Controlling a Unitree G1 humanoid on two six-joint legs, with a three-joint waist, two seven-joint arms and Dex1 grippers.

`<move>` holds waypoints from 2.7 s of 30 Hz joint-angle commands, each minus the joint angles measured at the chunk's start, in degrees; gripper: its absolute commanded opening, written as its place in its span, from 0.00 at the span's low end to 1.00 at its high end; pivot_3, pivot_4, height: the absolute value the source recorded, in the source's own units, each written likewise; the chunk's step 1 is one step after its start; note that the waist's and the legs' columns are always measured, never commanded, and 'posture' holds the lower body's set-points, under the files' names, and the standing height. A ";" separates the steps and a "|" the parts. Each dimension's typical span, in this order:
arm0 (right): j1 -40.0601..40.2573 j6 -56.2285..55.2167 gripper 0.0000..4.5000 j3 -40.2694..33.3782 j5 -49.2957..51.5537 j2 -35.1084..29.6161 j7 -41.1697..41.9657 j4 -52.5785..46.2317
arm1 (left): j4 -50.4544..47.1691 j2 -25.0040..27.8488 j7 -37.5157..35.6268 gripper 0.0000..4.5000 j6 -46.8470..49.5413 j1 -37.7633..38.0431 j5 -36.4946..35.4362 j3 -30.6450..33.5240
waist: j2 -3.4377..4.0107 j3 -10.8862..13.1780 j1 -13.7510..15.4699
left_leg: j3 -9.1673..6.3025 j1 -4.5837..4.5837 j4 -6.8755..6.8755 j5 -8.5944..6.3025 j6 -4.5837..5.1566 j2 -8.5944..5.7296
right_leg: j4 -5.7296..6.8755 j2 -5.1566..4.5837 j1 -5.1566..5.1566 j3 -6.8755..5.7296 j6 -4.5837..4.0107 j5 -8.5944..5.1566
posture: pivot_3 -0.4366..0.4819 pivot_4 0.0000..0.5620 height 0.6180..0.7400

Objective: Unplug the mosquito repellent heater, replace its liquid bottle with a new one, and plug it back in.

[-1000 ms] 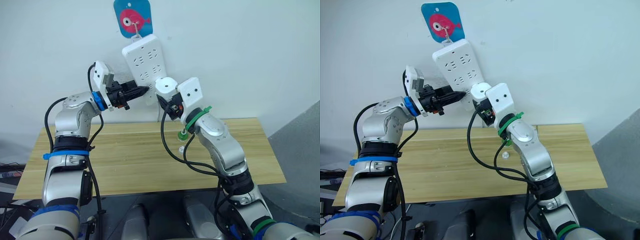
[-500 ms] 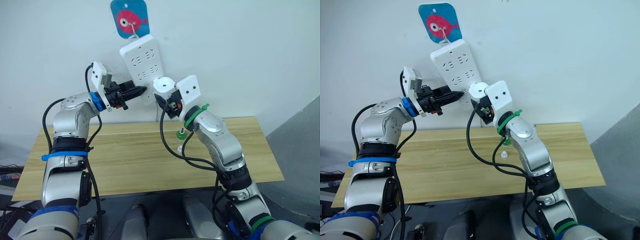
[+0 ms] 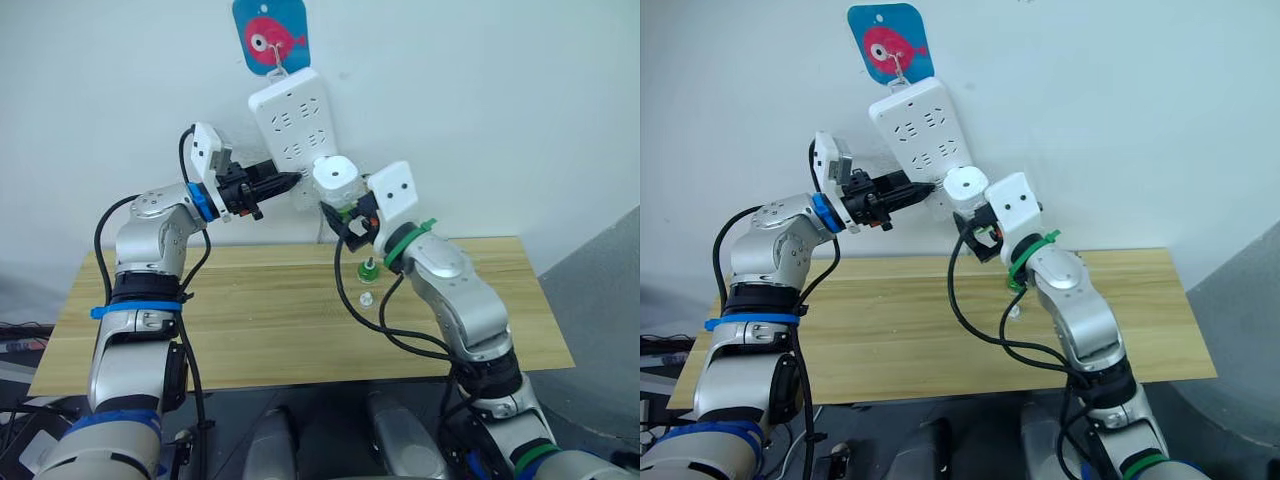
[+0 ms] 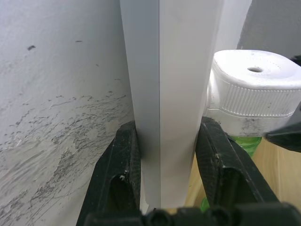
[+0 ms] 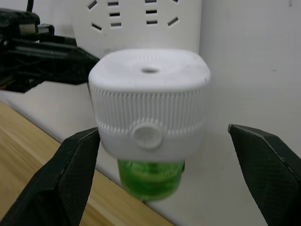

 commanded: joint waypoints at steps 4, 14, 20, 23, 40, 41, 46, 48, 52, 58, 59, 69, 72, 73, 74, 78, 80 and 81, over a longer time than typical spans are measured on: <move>1.16 0.70 1.00 -0.02 1.20 -0.44 0.21 -5.99 | 4.80 1.83 7.43 0.59 -4.21 -3.28 1.12 4.25 | -0.01 0.01 -0.13 | -0.01 0.01 0.01 0.02 0.01 0.02 | 0.01 0.04 -0.01 0.01 0.03 -0.01 | 0.28 0.37 0.87; 2.65 2.46 1.00 2.07 4.44 -3.75 5.23 -9.75 | -2.86 6.98 10.05 0.89 -5.29 4.46 1.42 6.39 | -0.01 0.01 -0.89 | -0.01 0.08 -0.09 0.09 0.06 0.14 | 0.06 0.18 -0.04 0.05 0.00 0.00 | 0.30 0.39 0.87; 3.25 1.78 0.96 2.87 8.04 -5.76 9.44 -11.19 | -16.80 14.24 6.97 0.89 -3.61 17.93 0.58 7.50 | -0.01 0.01 -1.48 | -0.09 0.07 -0.29 0.09 0.07 0.28 | 0.02 0.29 -0.11 0.03 -0.06 -0.02 | 0.33 0.39 0.87; 2.85 1.00 0.79 3.17 9.97 -5.54 11.23 -11.26 | -28.97 18.55 3.18 0.89 -0.01 28.69 -2.96 9.96 | -0.03 0.03 -0.66 | -0.04 0.04 -0.37 0.08 0.06 0.19 | -0.10 0.08 -0.11 0.01 -0.08 -0.04 | 0.37 0.39 0.87; -2.04 -8.11 0.01 3.69 5.21 -1.37 6.66 2.79 | -70.90 12.40 22.29 0.89 16.37 54.23 -16.43 19.36 | -0.21 -0.03 5.03 | 0.08 0.02 -0.21 0.08 0.04 0.08 | -0.25 -0.05 -0.02 0.03 -0.07 -0.05 | 0.49 0.35 0.87; -2.04 -8.23 0.01 3.68 5.01 -1.17 6.37 3.05 | -70.99 12.53 22.54 0.89 16.59 54.16 -16.66 19.39 | -0.21 -0.03 5.07 | 0.09 0.03 -0.21 0.08 0.04 0.08 | -0.26 -0.05 -0.02 0.04 -0.07 -0.04 | 0.49 0.35 0.87; -2.11 -8.50 0.01 3.40 4.00 -0.11 4.81 3.95 | -69.85 13.40 22.57 0.89 16.52 52.84 -16.45 18.47 | -0.21 -0.03 5.21 | 0.10 0.03 -0.23 0.08 0.04 0.08 | -0.26 -0.05 -0.03 0.03 -0.07 -0.04 | 0.48 0.35 0.87; -2.22 -8.63 0.01 3.32 3.51 0.12 4.07 4.41 | -69.28 13.69 22.45 0.89 16.46 52.19 -16.33 18.26 | -0.21 -0.03 5.26 | 0.10 0.03 -0.23 0.08 0.04 0.08 | -0.25 -0.05 -0.04 0.04 -0.07 -0.04 | 0.48 0.35 0.87; -2.64 -9.30 0.01 2.58 1.97 0.78 2.21 5.32 | -68.48 14.06 22.12 0.89 16.42 51.14 -16.09 17.72 | -0.21 -0.03 5.27 | 0.12 0.03 -0.23 0.08 0.04 0.08 | -0.26 -0.05 -0.04 0.05 -0.07 -0.04 | 0.47 0.35 0.87; -2.93 -9.73 0.01 1.24 1.00 0.70 0.59 6.27 | -68.51 13.97 22.46 0.89 16.57 50.26 -15.89 16.68 | -0.21 -0.03 5.36 | 0.12 0.03 -0.20 0.08 0.04 0.08 | -0.24 -0.04 -0.04 0.05 -0.08 -0.04 | 0.47 0.35 0.87; -2.94 -9.84 0.01 1.16 1.02 0.59 0.56 6.38 | -68.50 13.89 22.62 0.89 16.63 50.12 -15.94 16.52 | -0.21 -0.03 5.48 | 0.12 0.03 -0.20 0.08 0.04 0.07 | -0.24 -0.05 -0.04 0.05 -0.08 -0.04 | 0.47 0.35 0.87; -2.80 -11.11 0.01 0.07 0.43 0.16 -0.60 7.21 | -68.19 13.40 23.39 0.89 16.40 49.19 -15.76 14.83 | -0.22 -0.03 6.08 | 0.14 0.03 -0.13 0.08 0.04 0.07 | -0.23 -0.04 -0.04 0.06 -0.08 -0.04 | 0.46 0.34 0.87; -2.92 -11.40 0.01 -0.40 0.19 0.14 -1.30 7.47 | -67.86 13.28 23.38 0.89 16.20 48.94 -15.51 14.41 | -0.22 -0.04 6.13 | 0.13 0.03 -0.12 0.08 0.03 0.07 | -0.22 -0.04 -0.03 0.06 -0.08 -0.04 | 0.45 0.34 0.87; -3.00 -11.32 0.01 -0.64 0.27 0.11 -1.42 7.64 | -67.79 13.22 23.42 0.89 16.14 48.86 -15.46 14.26 | -0.22 -0.04 6.13 | 0.13 0.03 -0.11 0.08 0.03 0.07 | -0.22 -0.04 -0.03 0.06 -0.08 -0.04 | 0.45 0.34 0.87; -3.11 -11.33 0.01 -0.81 0.18 -0.02 -1.58 7.85 | -67.68 13.17 23.45 0.89 16.06 48.75 -15.38 14.10 | -0.22 -0.04 6.14 | 0.13 0.03 -0.11 0.09 0.03 0.07 | -0.22 -0.05 -0.03 0.05 -0.08 -0.04 | 0.45 0.33 0.87; -3.35 -11.07 0.01 -1.04 0.70 -0.37 -1.12 8.20 | -67.07 13.06 23.58 0.89 16.03 47.83 -15.05 13.42 | -0.24 -0.05 6.22 | 0.12 0.03 -0.09 0.09 0.03 0.06 | -0.21 -0.05 -0.01 0.05 -0.08 -0.03 | 0.45 0.33 0.87; -3.21 -9.82 0.01 -0.99 2.19 -0.18 0.05 7.54 | -66.63 13.09 23.53 0.89 15.97 47.34 -14.86 13.15 | -0.26 -0.06 6.23 | 0.12 0.03 -0.08 0.09 0.03 0.06 | -0.20 -0.04 -0.01 0.05 -0.08 -0.03 | 0.45 0.33 0.87; -2.84 -9.46 0.01 -0.88 3.97 -0.11 1.69 6.47 | -66.31 13.12 23.53 0.89 15.95 47.04 -14.75 12.99 | -0.27 -0.07 6.23 | 0.12 0.03 -0.08 0.09 0.03 0.05 | -0.20 -0.04 -0.01 0.05 -0.08 -0.03 | 0.44 0.33 0.87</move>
